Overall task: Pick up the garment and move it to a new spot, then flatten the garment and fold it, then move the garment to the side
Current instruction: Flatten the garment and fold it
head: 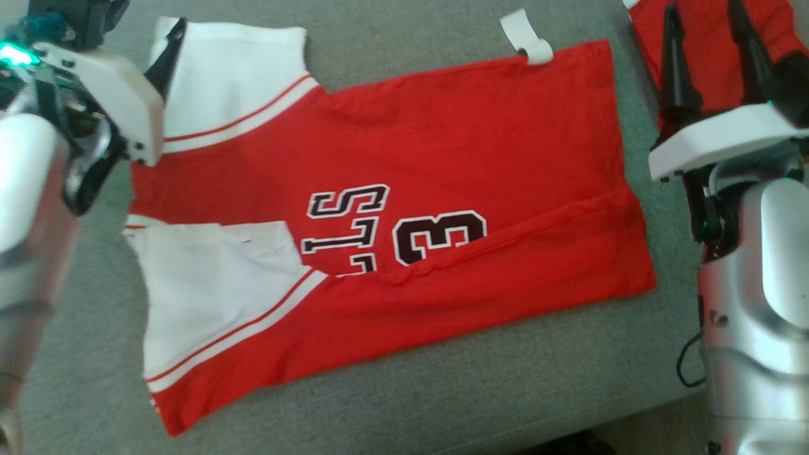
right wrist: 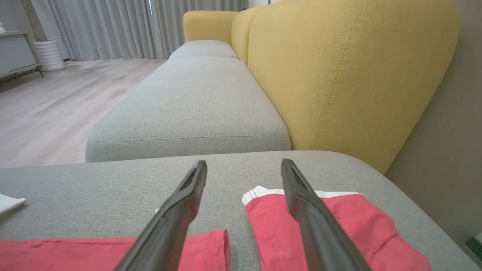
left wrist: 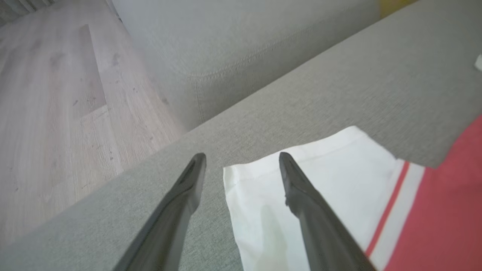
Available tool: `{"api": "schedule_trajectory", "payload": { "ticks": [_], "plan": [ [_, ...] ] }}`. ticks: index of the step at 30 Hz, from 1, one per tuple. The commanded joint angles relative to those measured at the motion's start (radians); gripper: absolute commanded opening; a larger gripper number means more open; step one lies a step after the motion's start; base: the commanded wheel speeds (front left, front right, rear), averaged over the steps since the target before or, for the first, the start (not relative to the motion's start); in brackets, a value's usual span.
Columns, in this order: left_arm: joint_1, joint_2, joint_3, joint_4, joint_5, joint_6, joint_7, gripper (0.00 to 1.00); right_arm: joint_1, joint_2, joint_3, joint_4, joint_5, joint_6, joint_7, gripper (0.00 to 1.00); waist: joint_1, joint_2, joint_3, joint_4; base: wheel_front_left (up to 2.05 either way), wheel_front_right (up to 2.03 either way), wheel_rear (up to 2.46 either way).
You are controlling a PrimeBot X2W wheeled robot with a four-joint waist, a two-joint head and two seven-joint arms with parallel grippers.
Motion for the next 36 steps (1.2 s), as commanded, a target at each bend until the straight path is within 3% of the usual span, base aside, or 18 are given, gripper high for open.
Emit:
{"api": "schedule_trajectory", "payload": {
  "ticks": [1,9,20,24,26,30,36],
  "plan": [
    [-0.068,0.07,0.008,-0.005,-0.021,0.002,0.02,1.0,-0.031,-0.002,0.024,-0.024,0.005,-0.001,-0.011,1.0,-0.0001,0.0,0.031,-0.026,0.0,0.0,0.0],
    [-0.161,0.125,-0.106,0.109,-0.108,0.002,0.073,1.0,-0.059,-0.002,0.026,0.001,0.019,-0.001,-0.031,1.0,-0.0001,0.0,0.067,-0.051,0.0,0.0,0.0],
    [-0.217,0.136,-0.219,0.184,-0.196,0.002,0.103,1.0,-0.071,-0.002,0.02,0.019,0.022,-0.001,-0.035,1.0,-0.0001,0.0,0.1,-0.07,0.0,0.0,0.0],
    [-0.219,0.129,-0.248,0.196,-0.273,0.002,0.162,1.0,-0.078,-0.002,0.02,0.021,0.018,-0.001,-0.038,1.0,-0.0001,0.0,0.105,-0.072,0.0,0.0,0.0],
    [-0.219,0.124,-0.25,0.206,-0.319,0.002,0.2,0.01,-0.081,-0.002,0.016,0.021,0.014,-0.001,-0.037,1.0,-0.0001,0.0,0.104,-0.069,0.0,0.0,0.0],
    [-0.223,0.116,-0.255,0.196,-0.354,0.002,0.175,0.0,-0.084,-0.002,0.006,0.024,-0.004,-0.001,-0.035,1.0,-0.0001,0.0,0.093,-0.054,0.0,0.0,0.0],
    [-0.233,0.092,-0.242,0.183,-0.334,0.002,-0.015,0.0,-0.082,-0.02,0.016,0.044,-0.017,-0.001,0.001,1.0,-0.0001,0.0,0.05,-0.009,0.0,0.0,0.0]
  ]
}}
